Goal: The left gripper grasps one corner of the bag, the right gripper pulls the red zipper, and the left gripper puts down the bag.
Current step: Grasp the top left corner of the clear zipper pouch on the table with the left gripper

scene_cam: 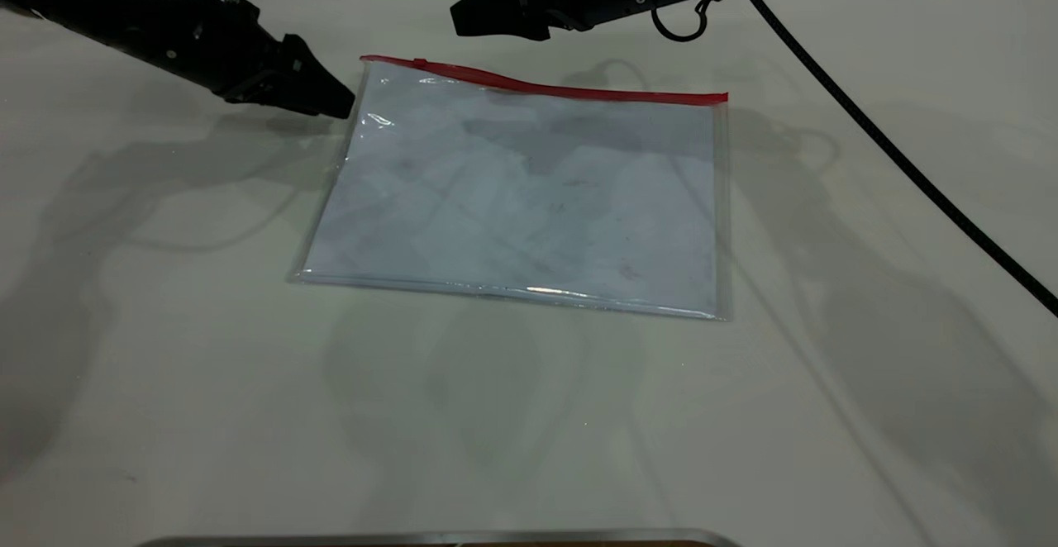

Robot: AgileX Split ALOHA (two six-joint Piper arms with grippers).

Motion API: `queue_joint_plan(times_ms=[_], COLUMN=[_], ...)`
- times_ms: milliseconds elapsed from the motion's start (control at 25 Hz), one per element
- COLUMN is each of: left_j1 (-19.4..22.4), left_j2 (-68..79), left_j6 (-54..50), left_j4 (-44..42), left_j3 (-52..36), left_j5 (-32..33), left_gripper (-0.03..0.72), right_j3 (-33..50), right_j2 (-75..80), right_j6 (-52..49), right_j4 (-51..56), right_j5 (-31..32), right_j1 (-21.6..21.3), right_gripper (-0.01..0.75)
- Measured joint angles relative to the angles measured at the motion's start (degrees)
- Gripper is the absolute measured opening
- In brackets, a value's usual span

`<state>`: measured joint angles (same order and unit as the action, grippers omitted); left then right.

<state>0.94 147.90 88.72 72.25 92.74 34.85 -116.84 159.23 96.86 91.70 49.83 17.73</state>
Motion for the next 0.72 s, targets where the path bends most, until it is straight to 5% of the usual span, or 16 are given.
queue_joint_plan(times_ms=[480,600,720], left_j1=[-2.8,-2.9,-3.2], left_j2=[3.9,3.9,3.9], left_j6=[14.1,18.0,20.1], left_j4=[16.2,17.5,18.2], left_j3=[0.0,0.0,0.0], left_j5=[-0.4,-0.8,-1.4], left_gripper=[0.449,0.355,0.169], right_j3=[0.0,0.0,0.0], right_j2=[0.0,0.0,0.0], right_j6=[-0.2,-0.8,-1.1], right_j4=[-1.0,-1.5,-1.6], right_j5=[0.2,0.2,0.4], right_j1=[0.0,0.0,0.0], right_gripper=[0.520,0.520,0.520])
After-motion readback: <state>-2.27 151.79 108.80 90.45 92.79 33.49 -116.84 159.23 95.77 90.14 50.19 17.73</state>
